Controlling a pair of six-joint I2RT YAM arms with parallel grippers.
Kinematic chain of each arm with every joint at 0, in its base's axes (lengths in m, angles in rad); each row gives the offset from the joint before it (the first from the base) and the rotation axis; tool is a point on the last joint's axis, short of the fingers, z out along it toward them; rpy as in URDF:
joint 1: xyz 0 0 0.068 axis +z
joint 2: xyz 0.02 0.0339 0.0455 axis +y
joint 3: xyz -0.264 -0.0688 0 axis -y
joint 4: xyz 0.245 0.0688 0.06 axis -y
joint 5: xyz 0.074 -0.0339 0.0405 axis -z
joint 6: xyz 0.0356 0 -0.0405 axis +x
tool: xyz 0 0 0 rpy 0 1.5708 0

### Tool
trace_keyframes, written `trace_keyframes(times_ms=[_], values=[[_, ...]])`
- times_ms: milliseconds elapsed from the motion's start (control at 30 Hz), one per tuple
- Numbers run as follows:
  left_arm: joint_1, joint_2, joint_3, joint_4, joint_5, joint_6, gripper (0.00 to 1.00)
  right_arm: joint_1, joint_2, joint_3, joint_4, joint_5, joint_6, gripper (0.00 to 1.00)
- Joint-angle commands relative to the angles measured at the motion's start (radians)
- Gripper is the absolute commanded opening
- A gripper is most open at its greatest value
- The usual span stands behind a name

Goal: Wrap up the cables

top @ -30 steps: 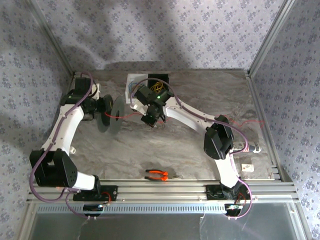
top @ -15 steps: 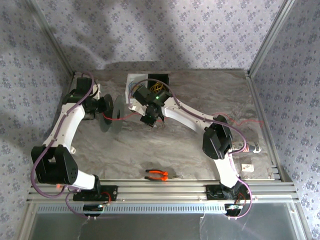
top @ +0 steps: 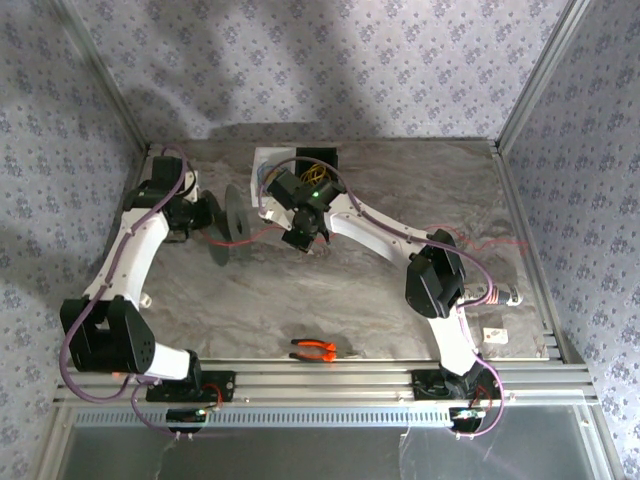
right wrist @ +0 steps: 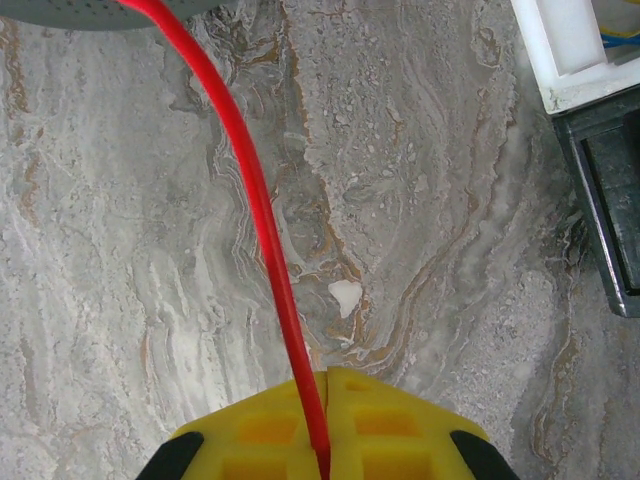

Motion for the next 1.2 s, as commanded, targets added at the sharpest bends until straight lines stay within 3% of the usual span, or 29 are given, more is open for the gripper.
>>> trace_keyframes(times_ms=[0, 400, 867, 1167], values=[[-0.004, -0.032, 0.007, -0.005, 0.006, 0.0, 0.16, -0.012, -0.021, -0.023, 0.011, 0.014, -0.001, 0.0], [-0.005, 0.008, 0.056, -0.009, 0.016, 0.005, 0.3, -0.014, -0.13, -0.145, 0.11, 0.022, -0.016, 0.0], [-0.005, 0.042, 0.069, 0.004, 0.033, 0.015, 0.31, -0.016, 0.016, 0.017, 0.043, 0.073, 0.024, 0.0], [-0.005, 0.155, 0.145, 0.048, -0.029, 0.053, 0.31, -0.032, 0.081, 0.108, 0.036, 0.102, 0.067, 0.0]])
